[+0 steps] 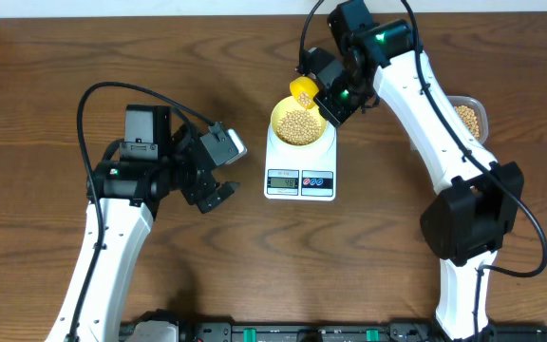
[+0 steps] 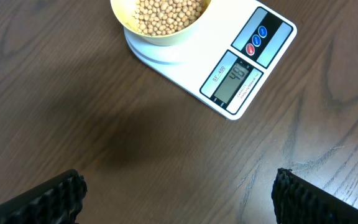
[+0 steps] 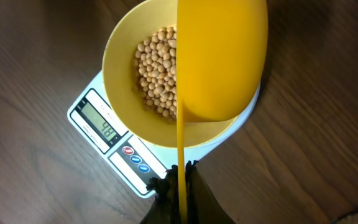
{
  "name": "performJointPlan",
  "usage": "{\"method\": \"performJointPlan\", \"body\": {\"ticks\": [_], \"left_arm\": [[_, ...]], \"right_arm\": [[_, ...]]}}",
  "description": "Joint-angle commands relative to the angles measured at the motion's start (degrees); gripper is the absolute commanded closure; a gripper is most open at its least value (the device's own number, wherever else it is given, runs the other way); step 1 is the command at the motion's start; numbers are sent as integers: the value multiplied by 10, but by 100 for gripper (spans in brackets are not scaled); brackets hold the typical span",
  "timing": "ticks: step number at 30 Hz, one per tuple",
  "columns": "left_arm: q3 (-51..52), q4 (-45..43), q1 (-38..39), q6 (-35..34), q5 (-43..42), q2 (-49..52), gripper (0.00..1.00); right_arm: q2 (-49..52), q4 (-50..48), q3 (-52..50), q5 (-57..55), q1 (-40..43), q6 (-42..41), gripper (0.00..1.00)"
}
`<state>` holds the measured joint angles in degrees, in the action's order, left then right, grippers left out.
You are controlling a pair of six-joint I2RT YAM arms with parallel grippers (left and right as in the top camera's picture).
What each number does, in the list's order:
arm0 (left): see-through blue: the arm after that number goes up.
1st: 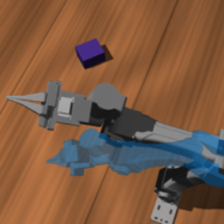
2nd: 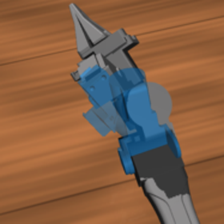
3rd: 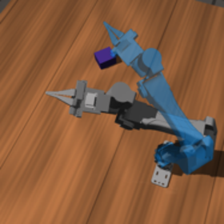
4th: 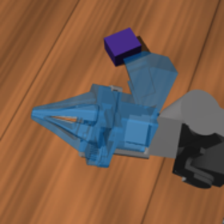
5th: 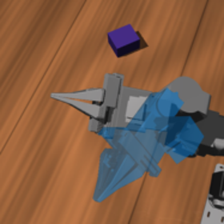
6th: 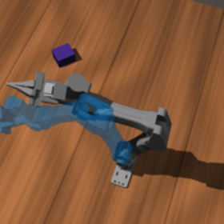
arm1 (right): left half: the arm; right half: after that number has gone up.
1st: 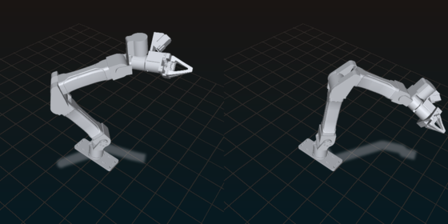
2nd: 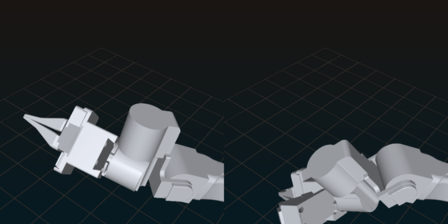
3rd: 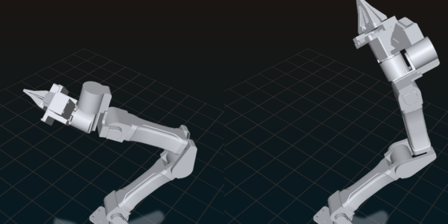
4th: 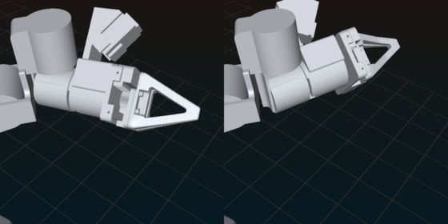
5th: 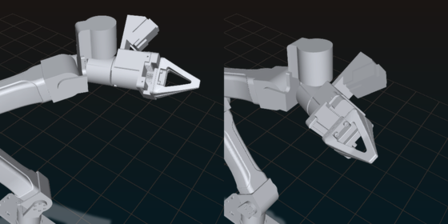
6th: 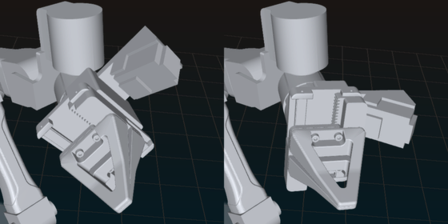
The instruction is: Scoop item into bowl and weigh 50g on scale
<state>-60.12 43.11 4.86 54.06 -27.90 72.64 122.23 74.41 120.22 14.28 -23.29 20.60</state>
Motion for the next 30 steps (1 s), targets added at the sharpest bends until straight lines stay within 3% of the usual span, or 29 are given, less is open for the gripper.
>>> {"method": "performJointPlan", "body": {"ticks": [1,23,30], "left_arm": [[5,1,-2,5,3,3,2],[5,1,-2,5,3,3,3],[5,1,-2,5,3,3,2]], "right_arm": [[1,-1,14,-2,-1,12,99],[1,-3,14,-1,-15,10,99],[1,-9,14,108,6,-34,99]]}}
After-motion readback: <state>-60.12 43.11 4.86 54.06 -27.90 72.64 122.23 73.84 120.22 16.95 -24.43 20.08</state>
